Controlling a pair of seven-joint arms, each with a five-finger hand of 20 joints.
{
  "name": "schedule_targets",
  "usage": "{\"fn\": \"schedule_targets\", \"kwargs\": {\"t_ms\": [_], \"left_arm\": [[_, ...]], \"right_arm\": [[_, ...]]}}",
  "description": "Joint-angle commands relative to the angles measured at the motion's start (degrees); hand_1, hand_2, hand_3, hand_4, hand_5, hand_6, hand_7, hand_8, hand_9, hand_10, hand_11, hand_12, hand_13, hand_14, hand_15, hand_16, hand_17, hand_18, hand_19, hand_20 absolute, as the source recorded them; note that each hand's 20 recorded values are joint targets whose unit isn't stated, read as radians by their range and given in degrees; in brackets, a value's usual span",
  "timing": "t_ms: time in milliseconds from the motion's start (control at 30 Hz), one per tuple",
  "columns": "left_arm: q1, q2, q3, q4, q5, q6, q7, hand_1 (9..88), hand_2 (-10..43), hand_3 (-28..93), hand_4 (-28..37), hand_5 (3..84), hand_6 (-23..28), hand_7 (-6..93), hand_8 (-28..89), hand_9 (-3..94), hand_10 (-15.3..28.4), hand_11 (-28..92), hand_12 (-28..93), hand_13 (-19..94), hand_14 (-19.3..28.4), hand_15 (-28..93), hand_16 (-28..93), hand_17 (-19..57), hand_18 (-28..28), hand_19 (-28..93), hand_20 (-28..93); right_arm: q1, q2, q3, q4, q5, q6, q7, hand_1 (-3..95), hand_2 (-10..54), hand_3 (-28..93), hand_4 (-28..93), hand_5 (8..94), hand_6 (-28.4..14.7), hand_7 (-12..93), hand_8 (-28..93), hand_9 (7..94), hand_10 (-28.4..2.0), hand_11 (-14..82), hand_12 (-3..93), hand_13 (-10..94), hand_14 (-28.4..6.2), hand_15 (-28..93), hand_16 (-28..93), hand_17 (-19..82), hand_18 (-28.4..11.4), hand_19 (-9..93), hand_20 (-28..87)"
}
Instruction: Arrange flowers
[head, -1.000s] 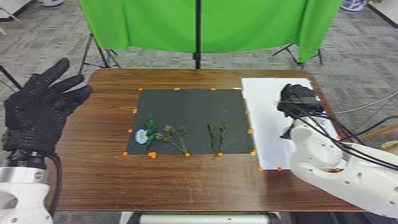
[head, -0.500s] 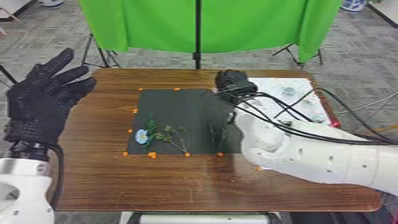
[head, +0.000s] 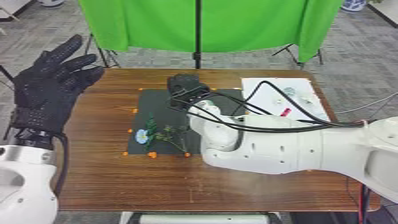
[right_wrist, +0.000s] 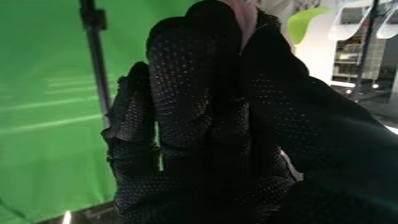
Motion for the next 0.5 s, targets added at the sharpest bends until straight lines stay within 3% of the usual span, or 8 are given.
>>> {"fn": "schedule_targets", "kwargs": {"t_ms": [33,267,400,467,500], "left_arm": [[-5.0,1.38,2.45,1.36,0.31,-1.63,-0.89,19.6,9.3,76,-28.3,34.3,8.9,12.5,-8,30.0,19.8,27,12,24,28.3,58,-11,-6.9,26.3,62,18],[-5.8,1.93,3.21,1.60,0.02,-2.17,-0.63,19.6,9.3,76,-28.3,34.4,8.9,12.6,-8,30.0,19.7,28,12,24,28.3,58,-11,-6.9,26.3,62,18],[-7.1,2.35,4.41,1.95,-0.05,-2.50,-0.33,19.6,9.2,76,-28.3,34.4,8.9,12.5,-8,30.0,19.8,27,12,24,28.3,58,-11,-6.9,26.5,62,18],[-7.7,2.31,4.67,2.05,0.25,-2.84,-0.88,19.6,9.2,76,-28.3,34.4,8.9,12.6,-8,30.1,19.7,27,12,24,28.3,58,-11,-6.9,26.4,62,18],[-7.7,2.65,4.90,2.10,0.00,-2.85,-0.37,19.6,9.2,76,-28.3,34.4,9.0,12.6,-8,30.1,19.7,27,12,24,28.3,58,-11,-6.9,26.4,63,18]], "right_arm": [[3.9,-3.5,-2.9,2.0,0.6,-0.5,0.5,55.1,-9.5,77,-28,73.3,2.1,42,-2,89.7,-5.7,17.8,38.0,76,-3.5,59,27,33,-19.2,93,23],[5.3,-5.1,-4.3,2.9,4.3,1.3,1.8,54.5,-9.5,76,-28,73.3,2.7,42,-4,89.1,-5.9,20.8,37.7,76,-4.0,61,26,33,-19.0,93,23],[6.7,-6.4,-6.4,3.0,6.0,3.2,2.5,53.9,-9.5,74,-28,74.2,3.1,40,-5,88.2,-6.1,25.9,35.0,76,-4.4,64,23,33,-19.0,93,24],[6.7,-6.9,-6.7,3.2,5.9,3.0,2.4,53.1,-9.5,73,-28,75.3,3.6,38,-5,87.9,-6.5,28.4,33.4,76,-4.6,65,21,32,-18.9,93,24],[7.6,-7.6,-8.1,3.2,6.8,4.3,3.1,52.7,-9.5,73,-28,75.8,3.9,37,-5,87.9,-6.6,29.1,33.0,76,-4.7,65,20,32,-19.0,93,24]]}}
